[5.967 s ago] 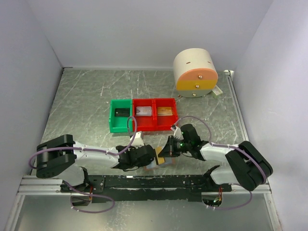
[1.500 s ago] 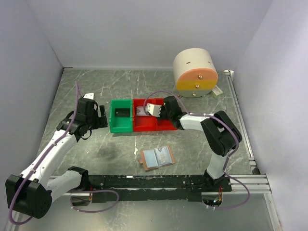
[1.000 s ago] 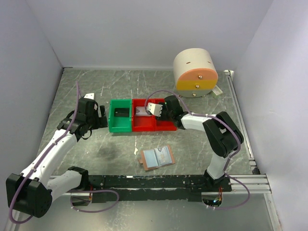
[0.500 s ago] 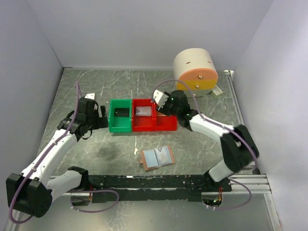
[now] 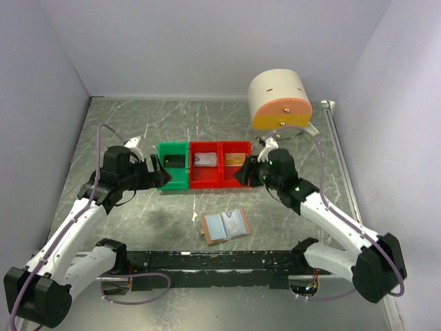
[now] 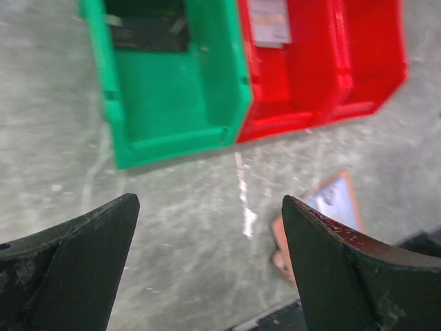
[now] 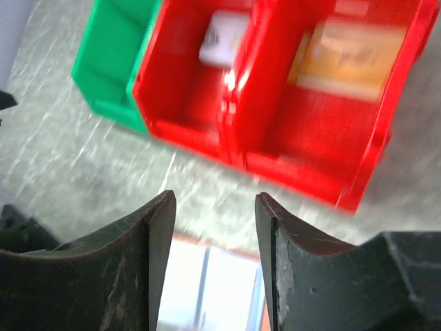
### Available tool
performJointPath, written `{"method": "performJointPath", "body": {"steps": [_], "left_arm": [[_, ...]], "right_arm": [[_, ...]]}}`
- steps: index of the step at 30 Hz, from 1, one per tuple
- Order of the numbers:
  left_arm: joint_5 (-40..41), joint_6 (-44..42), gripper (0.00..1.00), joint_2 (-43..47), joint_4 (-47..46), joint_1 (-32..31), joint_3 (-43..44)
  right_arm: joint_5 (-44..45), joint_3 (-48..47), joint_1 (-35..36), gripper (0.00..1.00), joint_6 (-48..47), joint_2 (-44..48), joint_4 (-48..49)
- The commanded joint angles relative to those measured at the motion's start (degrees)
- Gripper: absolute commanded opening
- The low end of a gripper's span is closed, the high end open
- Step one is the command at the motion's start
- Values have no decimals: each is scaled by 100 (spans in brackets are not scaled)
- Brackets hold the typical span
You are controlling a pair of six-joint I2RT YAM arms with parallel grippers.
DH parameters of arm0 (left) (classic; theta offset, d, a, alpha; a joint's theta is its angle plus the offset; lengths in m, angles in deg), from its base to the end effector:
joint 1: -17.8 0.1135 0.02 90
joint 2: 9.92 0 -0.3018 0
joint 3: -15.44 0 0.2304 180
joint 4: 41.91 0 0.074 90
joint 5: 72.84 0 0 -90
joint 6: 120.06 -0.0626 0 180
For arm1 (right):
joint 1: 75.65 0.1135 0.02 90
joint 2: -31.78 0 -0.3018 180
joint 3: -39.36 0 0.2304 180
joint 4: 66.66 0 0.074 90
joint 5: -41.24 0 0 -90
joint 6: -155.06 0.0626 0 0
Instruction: Take the credit cards out of the card holder
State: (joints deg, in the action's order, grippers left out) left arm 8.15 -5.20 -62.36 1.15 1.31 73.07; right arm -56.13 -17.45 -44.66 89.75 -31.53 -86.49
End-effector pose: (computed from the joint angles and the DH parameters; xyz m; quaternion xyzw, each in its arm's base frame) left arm 0.1628 -0.0584 0.2902 -0.0309 0.8957 -0.2207 0.3849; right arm 0.1976 0.1281 0.2967 -0.0804 0.8447 0.2941 0.4400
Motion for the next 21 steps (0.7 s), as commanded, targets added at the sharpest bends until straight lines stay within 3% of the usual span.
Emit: {"method": "performJointPath", "body": {"steps": [1, 4, 8, 13, 21], "left_arm": [[-1831, 1129, 95, 213, -979, 13, -556], [-2245, 1750, 94, 387, -1775, -305, -885], [-1460, 1907, 92, 223, -1854, -1357, -688], [-523, 2184, 87, -717, -1991, -2833, -393], [62, 2731, 81, -1774, -2572, -3868, -277]], "right_arm": [[-748, 930, 17, 49, 2056, 757, -178], [-955, 1358, 102, 49, 2412, 905, -172], [-857, 1518, 341, 46, 2535, 833, -456], [-571, 1634, 601, 42, 2645, 872, -755], [-543, 1964, 670, 38, 2731, 923, -898]]}}
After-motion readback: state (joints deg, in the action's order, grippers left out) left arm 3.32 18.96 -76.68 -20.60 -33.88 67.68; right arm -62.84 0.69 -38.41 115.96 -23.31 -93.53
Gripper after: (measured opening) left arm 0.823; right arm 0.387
